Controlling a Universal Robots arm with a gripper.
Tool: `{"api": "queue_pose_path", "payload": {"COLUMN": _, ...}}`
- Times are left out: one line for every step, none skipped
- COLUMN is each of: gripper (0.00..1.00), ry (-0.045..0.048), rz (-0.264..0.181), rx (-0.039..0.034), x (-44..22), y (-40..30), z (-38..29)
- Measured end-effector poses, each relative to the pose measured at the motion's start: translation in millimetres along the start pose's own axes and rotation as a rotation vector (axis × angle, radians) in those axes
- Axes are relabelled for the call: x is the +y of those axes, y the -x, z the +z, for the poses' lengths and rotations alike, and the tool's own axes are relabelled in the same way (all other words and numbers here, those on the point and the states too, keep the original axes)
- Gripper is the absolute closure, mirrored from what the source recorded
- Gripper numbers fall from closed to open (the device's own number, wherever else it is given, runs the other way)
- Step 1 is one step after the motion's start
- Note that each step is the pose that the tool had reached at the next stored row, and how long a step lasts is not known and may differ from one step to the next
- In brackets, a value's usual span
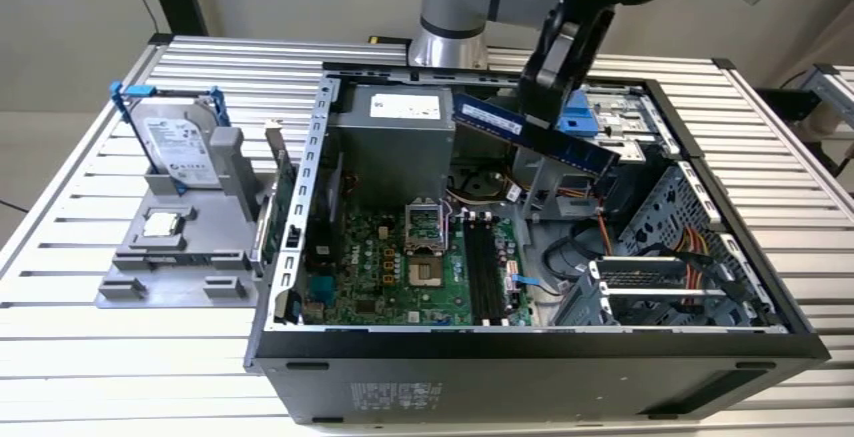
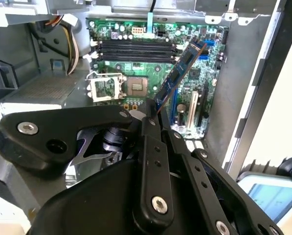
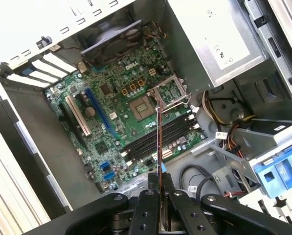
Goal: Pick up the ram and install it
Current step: 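Insert the ram into the slot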
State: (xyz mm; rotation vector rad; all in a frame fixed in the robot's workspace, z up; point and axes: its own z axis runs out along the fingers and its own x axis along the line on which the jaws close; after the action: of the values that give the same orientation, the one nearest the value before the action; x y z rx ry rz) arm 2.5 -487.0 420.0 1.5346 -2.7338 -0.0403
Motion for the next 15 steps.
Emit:
{"api": "queue_pose_path", "payload": {"gripper": 1.00, "ry": 0.0000, "rz": 0.009, "rx": -0.0004, "x": 0.0, "y": 0.0, "z": 0.1}}
{"api": "queue_pose_path", "payload": {"gripper": 1.00, "ry": -0.0001, "rz": 0.018, "rx": -0.0005, "x": 0.0, "y": 0.0, "z": 0.0}}
{"api": "queue_pose_path", "payload": {"gripper": 1.00, "ry": -0.0001, "rz": 0.028, "rx": -0.0008, "x": 0.0, "y": 0.0, "z": 0.0}}
{"api": "queue_pose_path", "payload": {"gripper": 1.00, "ry": -0.0002, "rz": 0.037, "rx": -0.0011, "x": 0.0, "y": 0.0, "z": 0.1}}
{"api": "queue_pose_path", "payload": {"gripper": 1.00, "ry": -0.0003, "rz": 0.046, "rx": -0.0013, "x": 0.0, "y": 0.0, "z": 0.0}}
{"api": "queue_pose_path", "payload": {"gripper": 1.00, "ry": -0.0004, "rz": 0.056, "rx": -0.0015, "x": 0.0, "y": 0.0, "z": 0.0}}
{"api": "queue_pose_path", "payload": {"gripper": 1.00, "ry": -0.0004, "rz": 0.065, "rx": -0.0019, "x": 0.0, "y": 0.0, "z": 0.1}}
{"api": "queue_pose_path", "payload": {"gripper": 1.00, "ry": -0.0005, "rz": 0.075, "rx": -0.0020, "x": 0.0, "y": 0.0, "z": 0.0}}
{"api": "queue_pose_path", "payload": {"gripper": 1.00, "ry": -0.0005, "rz": 0.084, "rx": -0.0023, "x": 0.0, "y": 0.0, "z": 0.1}}
{"api": "queue_pose_path", "payload": {"gripper": 1.00, "ry": -0.0006, "rz": 0.093, "rx": -0.0024, "x": 0.0, "y": 0.0, "z": 0.0}}
{"api": "queue_pose_path", "payload": {"gripper": 1.00, "ry": -0.0007, "rz": 0.103, "rx": -0.0027, "x": 0.0, "y": 0.0, "z": 0.0}}
{"api": "queue_pose_path", "payload": {"gripper": 1.00, "ry": -0.0008, "rz": 0.113, "rx": -0.0029, "x": 0.0, "y": 0.0, "z": 0.0}}
{"api": "queue_pose_path", "payload": {"gripper": 1.00, "ry": -0.0009, "rz": 0.123, "rx": -0.0032, "x": 0.0, "y": 0.0, "z": 0.0}}
{"api": "queue_pose_path", "payload": {"gripper": 1.00, "ry": -0.0009, "rz": 0.134, "rx": -0.0035, "x": 0.0, "y": 0.0, "z": 0.0}}
{"api": "queue_pose_path", "payload": {"gripper": 1.00, "ry": -0.0010, "rz": 0.144, "rx": -0.0038, "x": 0.0, "y": 0.0, "z": 0.1}}
